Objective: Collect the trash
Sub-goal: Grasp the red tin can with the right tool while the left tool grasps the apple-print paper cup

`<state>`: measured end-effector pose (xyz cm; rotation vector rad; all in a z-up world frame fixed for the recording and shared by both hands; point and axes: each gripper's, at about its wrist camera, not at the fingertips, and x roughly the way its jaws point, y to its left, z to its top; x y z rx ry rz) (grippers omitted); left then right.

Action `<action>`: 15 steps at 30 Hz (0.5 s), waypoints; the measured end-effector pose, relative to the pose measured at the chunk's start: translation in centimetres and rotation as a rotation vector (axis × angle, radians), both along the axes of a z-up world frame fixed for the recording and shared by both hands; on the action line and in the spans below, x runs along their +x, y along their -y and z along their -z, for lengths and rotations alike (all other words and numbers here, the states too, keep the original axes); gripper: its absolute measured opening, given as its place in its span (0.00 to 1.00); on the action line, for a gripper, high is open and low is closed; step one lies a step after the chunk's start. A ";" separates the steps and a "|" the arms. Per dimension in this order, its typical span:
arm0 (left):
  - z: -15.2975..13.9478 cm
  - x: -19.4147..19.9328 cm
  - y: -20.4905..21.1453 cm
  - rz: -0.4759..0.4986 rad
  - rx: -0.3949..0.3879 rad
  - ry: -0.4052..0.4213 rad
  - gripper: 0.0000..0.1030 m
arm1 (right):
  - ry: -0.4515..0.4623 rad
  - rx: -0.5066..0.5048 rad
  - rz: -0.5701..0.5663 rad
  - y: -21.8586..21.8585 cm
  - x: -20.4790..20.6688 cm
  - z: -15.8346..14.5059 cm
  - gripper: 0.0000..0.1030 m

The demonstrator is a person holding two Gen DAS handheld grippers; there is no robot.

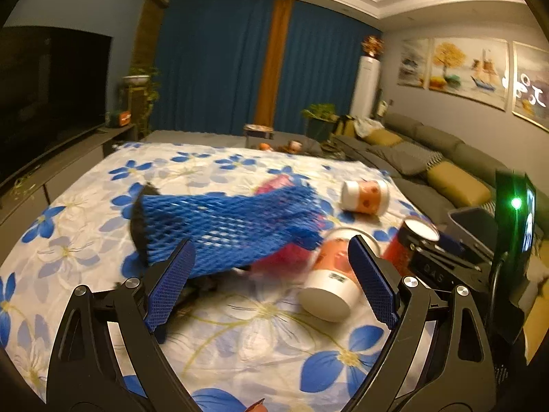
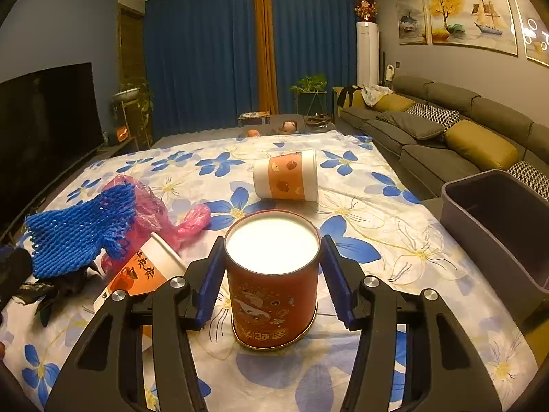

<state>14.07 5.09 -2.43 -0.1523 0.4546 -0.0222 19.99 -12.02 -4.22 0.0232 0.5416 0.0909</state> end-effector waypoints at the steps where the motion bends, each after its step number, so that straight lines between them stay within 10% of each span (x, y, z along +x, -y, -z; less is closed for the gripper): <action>1: 0.2 0.3 0.5 0.030 0.005 -0.018 0.86 | 0.008 0.001 0.005 0.2 -0.4 -0.1 0.53; 15: 2.4 4.4 3.7 0.195 0.006 -0.167 0.86 | 0.084 0.072 0.045 4.2 -5.9 -2.2 0.53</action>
